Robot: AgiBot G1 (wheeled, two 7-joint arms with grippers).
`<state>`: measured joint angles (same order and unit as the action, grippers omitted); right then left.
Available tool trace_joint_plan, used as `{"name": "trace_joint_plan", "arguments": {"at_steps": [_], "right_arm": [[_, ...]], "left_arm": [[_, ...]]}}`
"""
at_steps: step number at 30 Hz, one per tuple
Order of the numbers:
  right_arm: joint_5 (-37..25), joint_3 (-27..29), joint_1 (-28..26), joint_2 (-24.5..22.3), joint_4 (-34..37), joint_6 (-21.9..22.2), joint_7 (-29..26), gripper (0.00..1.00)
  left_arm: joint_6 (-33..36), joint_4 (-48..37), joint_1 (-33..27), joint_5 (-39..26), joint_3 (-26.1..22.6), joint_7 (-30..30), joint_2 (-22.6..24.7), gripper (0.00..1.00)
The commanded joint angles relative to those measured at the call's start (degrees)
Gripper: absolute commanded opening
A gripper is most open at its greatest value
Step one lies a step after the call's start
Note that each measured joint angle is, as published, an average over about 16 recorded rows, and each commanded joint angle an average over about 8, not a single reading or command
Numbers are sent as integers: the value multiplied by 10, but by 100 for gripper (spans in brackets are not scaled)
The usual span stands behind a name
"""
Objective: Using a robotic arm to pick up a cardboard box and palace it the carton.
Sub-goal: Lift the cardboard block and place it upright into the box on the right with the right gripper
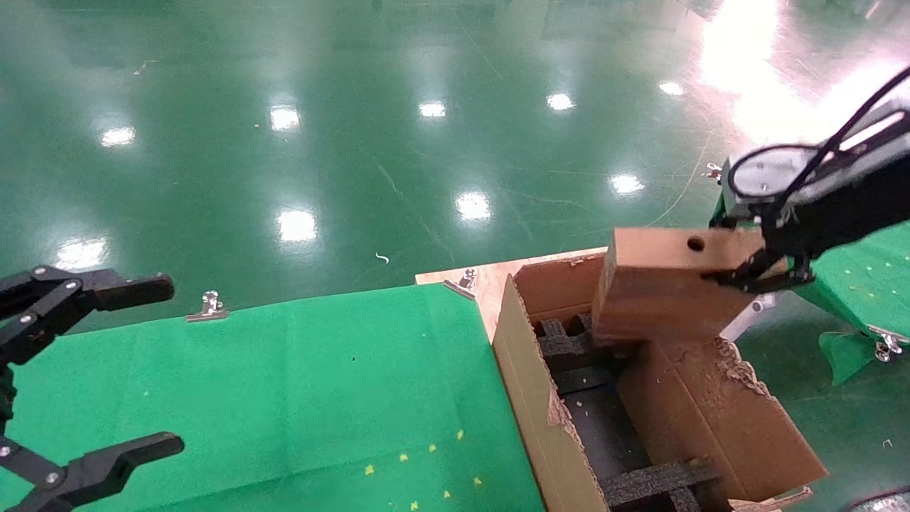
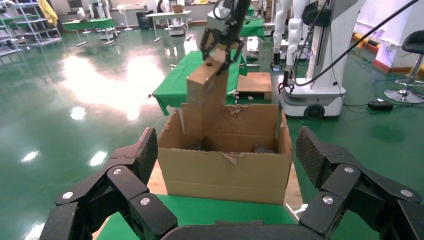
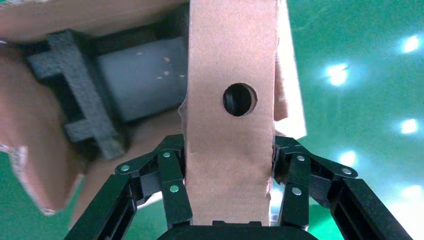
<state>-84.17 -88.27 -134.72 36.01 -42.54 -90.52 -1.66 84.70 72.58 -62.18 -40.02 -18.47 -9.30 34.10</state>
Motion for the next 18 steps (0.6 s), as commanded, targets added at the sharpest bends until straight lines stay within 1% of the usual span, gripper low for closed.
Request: {"name": "trace_joint_plan", "arguments": {"at_steps": [1, 5, 10, 12, 15, 18], "right_arm": [[7, -13, 5, -11, -5, 2, -11, 0], [12, -22, 8, -18, -7, 8, -23, 0], [14, -22, 10, -18, -6, 10, -25, 0], [17, -22, 14, -17, -2, 12, -34, 0], [22, -24, 23, -17, 8, 20, -74, 0], [24, -28, 35, -17, 15, 34, -139, 0]], "left_arm": [[0, 0, 0, 0, 0, 0, 0, 100], [0, 0, 0, 0, 0, 0, 0, 100], [0, 0, 0, 0, 0, 0, 0, 100], [0, 0, 0, 0, 0, 0, 0, 100], [0, 0, 0, 0, 0, 0, 0, 100], [0, 0, 0, 0, 0, 0, 0, 100]]}}
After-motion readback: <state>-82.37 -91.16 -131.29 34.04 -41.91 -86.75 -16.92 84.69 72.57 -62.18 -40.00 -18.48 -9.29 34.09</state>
